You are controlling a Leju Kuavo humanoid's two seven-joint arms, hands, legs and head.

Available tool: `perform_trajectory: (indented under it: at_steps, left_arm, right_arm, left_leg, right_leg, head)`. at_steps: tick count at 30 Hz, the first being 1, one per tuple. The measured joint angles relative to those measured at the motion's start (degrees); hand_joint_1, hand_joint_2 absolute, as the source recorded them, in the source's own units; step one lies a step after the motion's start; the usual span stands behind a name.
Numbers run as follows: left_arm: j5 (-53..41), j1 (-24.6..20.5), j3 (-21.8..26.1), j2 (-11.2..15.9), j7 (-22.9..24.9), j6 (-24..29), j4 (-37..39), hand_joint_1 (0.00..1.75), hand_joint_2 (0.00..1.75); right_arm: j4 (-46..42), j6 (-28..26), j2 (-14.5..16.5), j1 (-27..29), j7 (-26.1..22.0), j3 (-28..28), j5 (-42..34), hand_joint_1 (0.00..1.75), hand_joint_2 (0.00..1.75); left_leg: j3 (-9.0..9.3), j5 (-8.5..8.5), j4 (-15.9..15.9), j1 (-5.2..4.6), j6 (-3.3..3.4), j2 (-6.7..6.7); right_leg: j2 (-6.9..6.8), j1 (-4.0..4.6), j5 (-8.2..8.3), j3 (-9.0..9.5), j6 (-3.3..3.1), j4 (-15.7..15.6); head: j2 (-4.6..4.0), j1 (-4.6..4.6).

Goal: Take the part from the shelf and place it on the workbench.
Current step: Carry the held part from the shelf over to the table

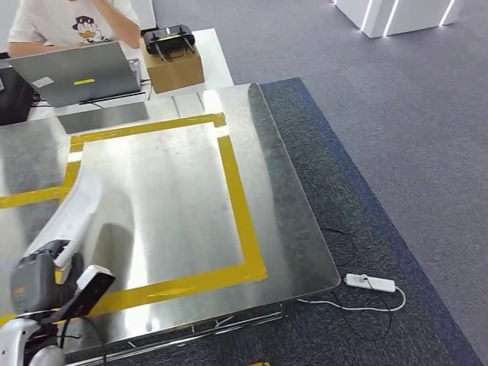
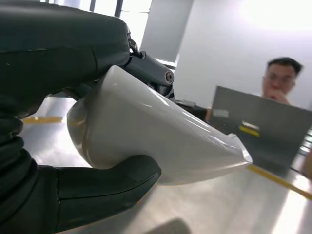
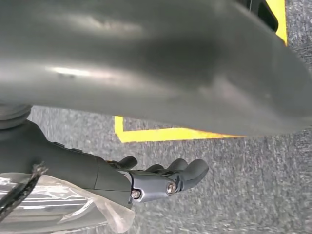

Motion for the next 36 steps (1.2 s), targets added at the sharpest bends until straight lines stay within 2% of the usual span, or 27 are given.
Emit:
perform_trajectory:
  at_steps: [1, 2, 3, 4, 5, 7, 9, 10, 12, 13, 14, 15, 16, 17, 18, 20, 22, 24, 25, 27, 29, 30, 31, 32, 33, 34, 36]
  left_arm:
    - [0.2, -0.1, -1.6, 0.2, 0.0, 0.1, 1.0, 1.47, 1.75]
    - [0.3, -0.2, -2.9, 0.4, -0.1, -0.1, 1.7, 1.47, 1.75]
    - [0.4, -0.5, -4.0, 0.7, -0.2, -0.9, 2.5, 1.47, 1.75]
    - [0.1, -1.0, -5.0, 0.9, -0.4, -1.9, 3.4, 1.47, 1.75]
    - [-0.4, -1.6, -6.3, 1.1, -0.6, -2.9, 4.7, 1.47, 1.75]
    - [-1.8, -2.8, -9.4, 1.3, -0.7, -3.8, 7.8, 1.47, 1.75]
    - [-2.5, -3.4, -12.1, 1.4, -0.6, -3.4, 10.7, 1.47, 1.75]
    - [-2.6, -3.5, -13.1, 1.5, -0.5, -3.2, 11.7, 1.47, 1.75]
    - [-2.8, -4.1, -14.6, 1.5, -0.5, -2.9, 13.2, 1.47, 1.75]
    - [-2.9, -4.5, -15.2, 1.5, -0.5, -2.8, 13.8, 1.47, 1.75]
    - [-2.9, -4.8, -15.8, 1.6, -0.5, -2.8, 14.4, 1.47, 1.75]
    - [-2.9, -5.0, -16.2, 1.6, -0.6, -2.8, 15.0, 1.47, 1.75]
    - [-2.9, -5.2, -16.6, 1.6, -0.6, -2.8, 15.4, 1.47, 1.75]
    - [-3.0, -5.4, -16.9, 1.6, -0.6, -2.8, 15.7, 1.47, 1.75]
    - [-3.0, -5.6, -17.1, 1.6, -0.6, -2.8, 16.0, 1.47, 1.75]
    - [-2.9, -5.9, -17.4, 1.6, -0.6, -2.8, 16.4, 1.47, 1.75]
    - [-2.9, -6.1, -17.6, 1.7, -0.5, -2.8, 16.7, 1.47, 1.75]
    - [-2.9, -6.1, -17.6, 1.9, -0.5, -2.8, 16.8, 1.47, 1.75]
    - [-2.8, -6.1, -17.6, 2.0, -0.5, -2.8, 16.9, 1.47, 1.75]
    - [-2.7, -6.3, -18.0, 2.2, -0.2, -2.9, 17.2, 1.47, 1.75]
    - [-3.2, -6.4, -18.6, 2.2, 0.3, -2.9, 17.8, 1.47, 1.75]
    - [-3.6, -6.5, -18.9, 2.3, 0.7, -2.7, 18.2, 1.47, 1.75]
    - [-3.9, -6.5, -19.2, 2.3, 1.1, -2.5, 18.5, 1.47, 1.75]
    - [-4.2, -6.4, -19.4, 2.4, 1.4, -2.3, 18.8, 1.47, 1.75]
    - [-4.5, -6.4, -19.7, 2.5, 1.6, -2.1, 19.0, 1.47, 1.75]
    - [-4.7, -6.5, -19.8, 2.6, 1.9, -1.9, 19.1, 1.47, 1.75]
    - [-4.8, -6.6, -20.1, 2.9, 2.2, -1.7, 19.2, 1.47, 1.75]
  right_arm:
    - [0.0, 0.0, 0.0, 0.0, 0.1, 0.0, 0.1, 0.0, 0.0]
    - [0.0, 0.0, 0.0, 0.0, 0.2, 0.0, 0.3, 0.0, 0.0]
    - [0.0, 0.1, 0.0, 0.0, 0.4, 0.0, 0.8, 0.0, 0.0]
    - [-0.1, 0.2, 0.0, -0.1, 0.6, 0.0, 1.5, 0.0, 0.0]
    - [-0.2, 0.2, 0.0, -0.1, 0.9, 0.0, 2.4, 0.0, 0.0]
    - [-0.6, 0.2, -0.2, -0.3, 1.5, 0.0, 3.7, 0.0, 0.0]
    - [-1.1, 0.2, -0.4, -0.6, 2.0, 0.0, 4.3, 0.0, 0.0]
    - [-1.3, 0.1, -0.5, -0.7, 2.0, 0.0, 4.5, 0.0, 0.0]
    - [-1.6, 0.0, -0.8, -0.8, 2.1, 0.0, 4.7, 0.0, 0.0]
    - [-1.7, 0.0, -0.9, -0.8, 2.1, 0.0, 4.7, 0.0, 0.0]
    - [-1.8, 0.0, -1.0, -0.8, 2.2, 0.0, 4.7, 0.0, 0.0]
    - [-2.0, 0.0, -1.1, -0.8, 2.2, 0.0, 4.7, 0.0, 0.0]
    - [-2.1, 0.0, -1.1, -0.8, 2.2, 0.0, 4.7, 0.0, 0.0]
    - [-2.2, 0.0, -1.2, -0.8, 2.2, 0.0, 4.7, 0.0, 0.0]
    - [-2.3, 0.0, -1.2, -0.8, 2.2, 0.0, 4.7, 0.0, 0.0]
    - [-2.4, 0.0, -1.3, -0.8, 2.2, 0.0, 4.7, 0.0, 0.0]
    - [-2.4, 0.0, -1.3, -0.9, 2.3, 0.0, 4.7, 0.0, 0.0]
    - [-2.6, 0.0, -1.3, -0.9, 2.3, 0.0, 4.7, 0.0, 0.0]
    - [-2.7, 0.0, -1.3, -1.0, 2.3, 0.0, 4.7, 0.0, 0.0]
    - [-2.8, 0.0, -1.3, -1.0, 2.1, 0.0, 5.0, 0.0, 0.0]
    - [-2.8, 0.0, -1.3, -0.9, 2.0, 0.0, 5.2, 0.0, 0.0]
    - [-2.8, 0.0, -1.3, -0.9, 2.0, 0.0, 5.2, 0.0, 0.0]
    - [-2.8, 0.0, -1.3, -0.9, 2.0, 0.0, 5.3, 0.0, 0.0]
    - [-2.9, 0.1, -1.3, -0.9, 2.0, 0.0, 5.2, 0.0, 0.0]
    - [-2.9, 0.2, -1.4, -1.0, 2.0, 0.0, 5.0, 0.0, 0.0]
    - [-3.0, 0.2, -1.4, -1.0, 2.0, 0.0, 4.8, 0.0, 0.0]
    - [-3.3, 0.3, -1.4, -1.0, 2.0, 0.0, 4.7, 0.0, 0.0]
  left_leg:
    - [-0.46, 0.43, 0.8, 0.11, -0.09, 0.22]
    - [0.27, 2.01, -0.7, 0.16, -0.07, 0.45]
    - [1.96, 4.25, -4.1, 0.12, 0.09, 1.06]
    - [3.92, 6.07, -8.0, -0.12, 0.38, 2.32]
    - [5.6, 7.2, -11.5, -0.47, 0.81, 3.51]
    - [6.91, 7.35, -14.5, -1.08, 1.66, 4.79]
    - [6.86, 7.27, -14.8, -1.09, 2.39, 3.52]
    - [6.96, 7.33, -15.0, -0.94, 2.76, 2.79]
    - [7.17, 7.55, -15.3, -0.56, 3.45, 1.39]
    - [7.15, 7.56, -15.3, -0.54, 3.67, 0.75]
    - [7.12, 7.56, -15.3, -0.55, 3.81, 0.03]
    - [7.14, 7.54, -15.3, -0.57, 3.84, -0.68]
    - [7.21, 7.5, -15.3, -0.58, 3.85, -1.42]
    - [7.34, 7.45, -15.3, -0.57, 3.79, -2.2]
    - [7.51, 7.38, -15.3, -0.53, 3.68, -3.0]
    - [7.66, 7.15, -15.1, -0.54, 3.2, -4.44]
    - [7.37, 7.15, -15.0, -0.53, 2.44, -5.65]
    - [7.07, 7.42, -15.2, -0.31, 1.65, -6.84]
    - [7.01, 7.33, -15.1, -0.23, 1.35, -6.63]
    - [5.69, 5.42, -12.0, -0.26, 0.88, -4.0]
    - [2.27, 1.74, -4.6, -0.26, 0.45, -0.88]
    - [0.6, 0.38, -1.1, -0.23, 0.3, -0.27]
    - [-0.28, 0.03, 0.8, -0.22, 0.26, -0.03]
    - [-0.04, 0.81, 0.5, -0.25, 0.37, 0.05]
    - [1.35, 2.54, -2.0, -0.34, 0.66, 0.1]
    - [3.51, 4.65, -6.1, -0.53, 1.2, 0.27]
    - [7.26, 6.79, -13.1, -1.11, 2.54, 1.1]
  right_leg:
    - [-0.68, 0.03, -0.15, 0.14, 0.03, 0.0]
    - [-1.27, 0.04, -0.34, 0.38, 0.14, 0.0]
    - [-1.87, 0.05, -0.57, 0.73, 0.28, 0.0]
    - [-2.49, 0.09, -0.82, 1.07, 0.49, 0.0]
    - [-3.13, 0.24, -1.15, 1.41, 0.8, 0.0]
    - [-4.6, 0.55, -1.67, 1.82, 1.47, 0.0]
    - [-5.84, 0.62, -2.09, 2.25, 2.14, -0.2]
    - [-5.16, 0.53, -2.57, 2.34, 2.45, 0.1]
    - [-1.8, 0.31, -5.02, 0.59, 2.93, 4.2]
    - [0.09, 0.25, -6.81, -1.31, 3.02, 8.1]
    - [1.05, 0.24, -8.43, -3.65, 3.08, 12.4]
    - [1.44, 0.24, -9.29, -5.71, 3.13, 15.7]
    - [1.58, 0.24, -8.97, -6.95, 3.13, 17.1]
    - [1.7, 0.21, -7.41, -7.05, 3.11, 16.1]
    - [2.07, 0.13, -4.98, -6.01, 3.04, 12.9]
    - [4.85, -0.26, -0.96, -2.8, 2.88, 4.9]
    - [6.86, -0.45, 0.03, -0.96, 2.42, 1.2]
    - [5.82, -0.31, 0.03, -0.54, 1.65, 1.0]
    - [5.07, -0.31, 0.12, -0.4, 1.24, 0.9]
    - [3.31, -0.43, 0.2, -0.11, 0.46, 0.5]
    - [1.54, -0.22, 0.02, 0.01, -0.03, 0.4]
    - [0.78, -0.1, -0.09, 0.06, -0.12, 0.4]
    - [0.19, 0.02, -0.22, 0.13, -0.17, 0.4]
    - [-0.24, 0.15, -0.34, 0.28, -0.18, 0.4]
    - [-0.58, 0.28, -0.48, 0.5, -0.16, 0.4]
    - [-0.81, 0.39, -0.62, 0.77, -0.13, 0.4]
    - [-1.12, 0.54, -0.88, 1.15, 0.06, 0.4]
  head:
    - [0.0, -0.01]
    - [0.0, -0.03]
    - [0.0, -0.04]
    - [0.0, -0.04]
    - [0.0, -0.09]
    - [0.0, -0.03]
    - [0.0, 0.11]
    - [-0.01, 0.28]
    - [-0.01, 0.7]
    - [-0.01, 0.93]
    - [0.0, 1.03]
    - [0.0, 1.07]
    - [0.0, 1.06]
    - [0.0, 1.06]
    - [0.0, 1.06]
    - [0.0, 1.07]
    - [0.0, 1.06]
    - [0.0, 1.07]
    - [0.0, 1.05]
    - [0.0, 0.76]
    - [0.0, 0.51]
    - [0.0, 0.52]
    - [0.0, 0.52]
    - [0.0, 0.51]
    - [0.0, 0.52]
    - [0.0, 0.51]
    - [0.0, 0.59]
